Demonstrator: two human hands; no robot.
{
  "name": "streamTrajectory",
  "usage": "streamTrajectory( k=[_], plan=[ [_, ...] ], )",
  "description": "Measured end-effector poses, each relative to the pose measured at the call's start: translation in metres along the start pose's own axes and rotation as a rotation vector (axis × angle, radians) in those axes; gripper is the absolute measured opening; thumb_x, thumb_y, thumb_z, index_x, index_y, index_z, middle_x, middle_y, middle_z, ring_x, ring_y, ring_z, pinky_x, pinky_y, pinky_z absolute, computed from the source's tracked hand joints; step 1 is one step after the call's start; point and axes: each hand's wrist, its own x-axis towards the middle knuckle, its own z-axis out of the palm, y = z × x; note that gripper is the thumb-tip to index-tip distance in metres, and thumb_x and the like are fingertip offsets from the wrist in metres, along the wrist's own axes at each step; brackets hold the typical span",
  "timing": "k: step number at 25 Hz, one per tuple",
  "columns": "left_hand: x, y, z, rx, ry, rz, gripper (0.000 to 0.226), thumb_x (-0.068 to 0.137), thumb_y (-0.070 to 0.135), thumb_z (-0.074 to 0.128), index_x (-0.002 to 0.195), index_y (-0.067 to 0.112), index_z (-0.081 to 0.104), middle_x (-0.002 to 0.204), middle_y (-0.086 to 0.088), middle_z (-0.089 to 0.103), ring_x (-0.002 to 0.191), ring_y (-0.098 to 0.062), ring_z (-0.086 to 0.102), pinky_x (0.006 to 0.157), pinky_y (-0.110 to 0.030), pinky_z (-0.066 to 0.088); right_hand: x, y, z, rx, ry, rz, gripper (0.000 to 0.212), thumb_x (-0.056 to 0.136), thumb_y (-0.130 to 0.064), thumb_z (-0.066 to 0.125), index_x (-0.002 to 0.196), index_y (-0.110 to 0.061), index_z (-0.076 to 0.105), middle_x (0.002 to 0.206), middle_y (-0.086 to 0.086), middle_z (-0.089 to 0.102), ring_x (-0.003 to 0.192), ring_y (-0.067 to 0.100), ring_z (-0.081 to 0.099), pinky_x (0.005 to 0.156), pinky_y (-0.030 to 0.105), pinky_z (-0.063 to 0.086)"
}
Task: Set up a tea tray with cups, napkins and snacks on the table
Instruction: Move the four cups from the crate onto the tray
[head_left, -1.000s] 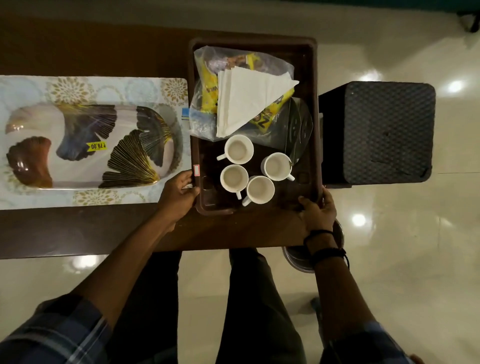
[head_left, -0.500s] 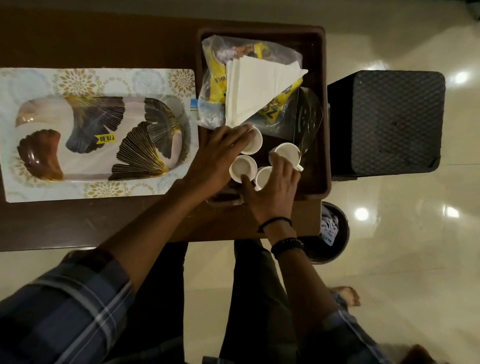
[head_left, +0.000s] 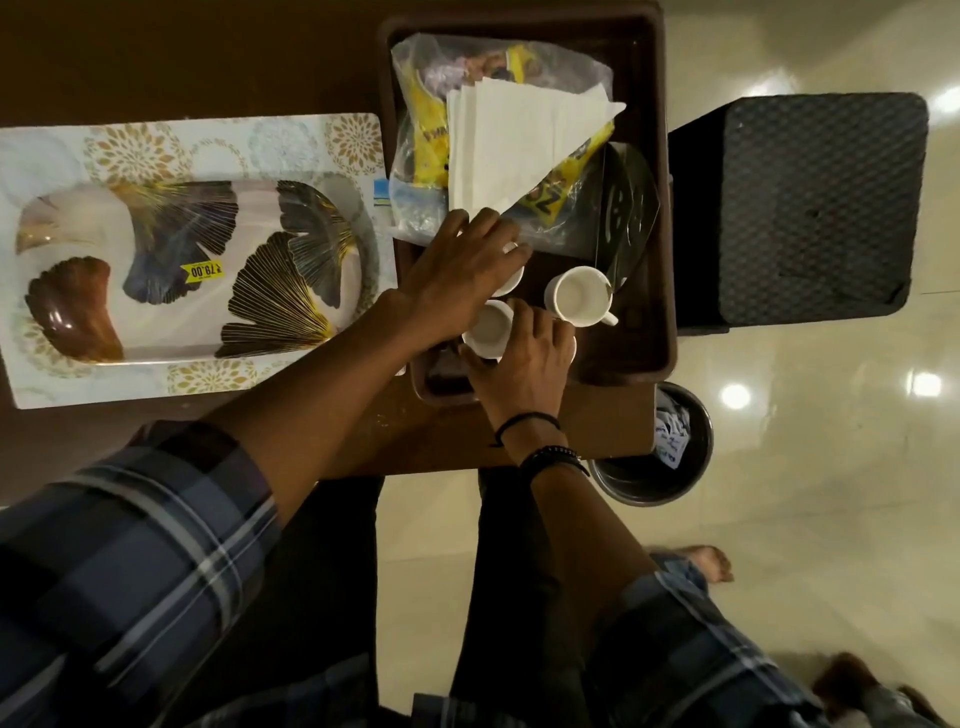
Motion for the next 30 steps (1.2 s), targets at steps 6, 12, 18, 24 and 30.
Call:
streamTrajectory(
  k=[6,12,18,24,30],
  plan=[
    [-0.049,-0.014,-0.034,-0.554,0.219,-0.267,0.064,0.071,0.014,0.076,0.129,0.01,0.049,0.132,-0.012,0.047,0.118,-0.028,0.052,0.091,-0.035,0.049,-0.012,-0.011,-0.015,0.199,0.122,0.01,0.062,0.066,-0.04,0.08,0.116,-0.012,0.056,0.115,0.005,0.059,0.11,0.022,0.049,0.094,0.033,0.04],
    [-0.153,-0.069,-0.037,-0.664,0.371,-0.67,0.069,0.062,0.023,0.084,0.124,0.015,0.055,0.128,-0.009,0.054,0.115,-0.019,0.053,0.091,-0.013,0.036,-0.024,-0.074,-0.004,0.363,0.133,-0.027,0.066,0.064,-0.047,0.076,0.117,-0.017,0.051,0.11,-0.012,0.043,0.102,0.008,0.049,0.082,0.033,0.051],
    [-0.227,-0.13,0.007,-0.581,0.331,-0.882,0.064,0.062,0.016,0.082,0.121,0.009,0.057,0.125,-0.015,0.054,0.116,-0.029,0.053,0.091,-0.035,0.045,-0.033,-0.151,0.061,0.288,-0.159,-0.18,0.069,0.066,-0.042,0.081,0.124,-0.016,0.054,0.123,0.007,0.054,0.106,0.018,0.056,0.081,0.026,0.044],
    [-0.256,-0.177,0.047,-0.566,0.289,-0.898,0.058,0.063,0.012,0.078,0.117,0.009,0.057,0.121,-0.015,0.057,0.112,-0.027,0.053,0.083,-0.026,0.037,-0.031,-0.197,0.122,0.214,-0.256,-0.159,0.072,0.066,-0.043,0.08,0.125,-0.016,0.05,0.129,0.008,0.054,0.117,0.02,0.049,0.086,0.023,0.039],
    [-0.26,-0.187,0.058,-0.563,0.274,-0.843,0.053,0.068,0.01,0.076,0.118,0.006,0.058,0.12,-0.017,0.057,0.108,-0.03,0.056,0.079,-0.028,0.04,-0.035,-0.215,0.142,0.184,-0.273,-0.158,0.072,0.066,-0.033,0.083,0.125,-0.012,0.048,0.128,0.012,0.048,0.112,0.025,0.052,0.083,0.028,0.042]
  ],
)
